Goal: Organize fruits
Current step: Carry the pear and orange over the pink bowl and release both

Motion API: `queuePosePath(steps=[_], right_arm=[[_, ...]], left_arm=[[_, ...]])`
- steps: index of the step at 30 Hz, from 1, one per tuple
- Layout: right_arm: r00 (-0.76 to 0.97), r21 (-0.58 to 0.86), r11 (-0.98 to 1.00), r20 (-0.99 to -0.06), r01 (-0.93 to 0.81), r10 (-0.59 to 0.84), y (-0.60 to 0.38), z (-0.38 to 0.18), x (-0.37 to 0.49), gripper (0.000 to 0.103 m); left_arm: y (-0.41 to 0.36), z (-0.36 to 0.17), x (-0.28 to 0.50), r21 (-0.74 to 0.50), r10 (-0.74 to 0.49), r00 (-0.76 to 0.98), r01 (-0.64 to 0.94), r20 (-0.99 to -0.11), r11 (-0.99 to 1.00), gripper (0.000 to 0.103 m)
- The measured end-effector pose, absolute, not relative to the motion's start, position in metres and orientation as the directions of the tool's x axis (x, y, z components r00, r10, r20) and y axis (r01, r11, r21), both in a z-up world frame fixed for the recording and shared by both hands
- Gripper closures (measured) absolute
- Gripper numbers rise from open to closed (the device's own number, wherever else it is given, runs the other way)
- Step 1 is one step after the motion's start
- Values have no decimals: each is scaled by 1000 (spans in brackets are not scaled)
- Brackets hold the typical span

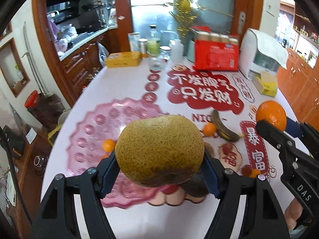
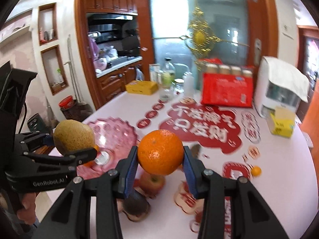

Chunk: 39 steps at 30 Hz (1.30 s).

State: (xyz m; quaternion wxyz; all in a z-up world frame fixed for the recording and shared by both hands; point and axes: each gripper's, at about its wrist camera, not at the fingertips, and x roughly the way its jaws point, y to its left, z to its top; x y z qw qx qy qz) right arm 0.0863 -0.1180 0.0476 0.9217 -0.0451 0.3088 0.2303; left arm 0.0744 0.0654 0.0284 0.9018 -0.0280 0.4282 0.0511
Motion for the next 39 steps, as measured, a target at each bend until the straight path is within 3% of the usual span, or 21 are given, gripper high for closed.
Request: queuePosePath(steps=[6,13,23,39], right_arm=[[669,51,849,-591,-526,450,-64,60,99,59],[588,42,800,-656,-598,474,2,23,113,59],[426,97,795,-802,-599,419,26,-63,144,59],[357,111,770,-838,-628,412,41,-89,141,58]], left_arm=[[116,29,77,11,150,629,-219,-763,976,31],[162,-23,83,15,187,527,-313,-829,950,31],[159,-85,81,42,167,435,-282,-885,958,31],[152,-110,78,87,191,402,-263,-896,961,30]])
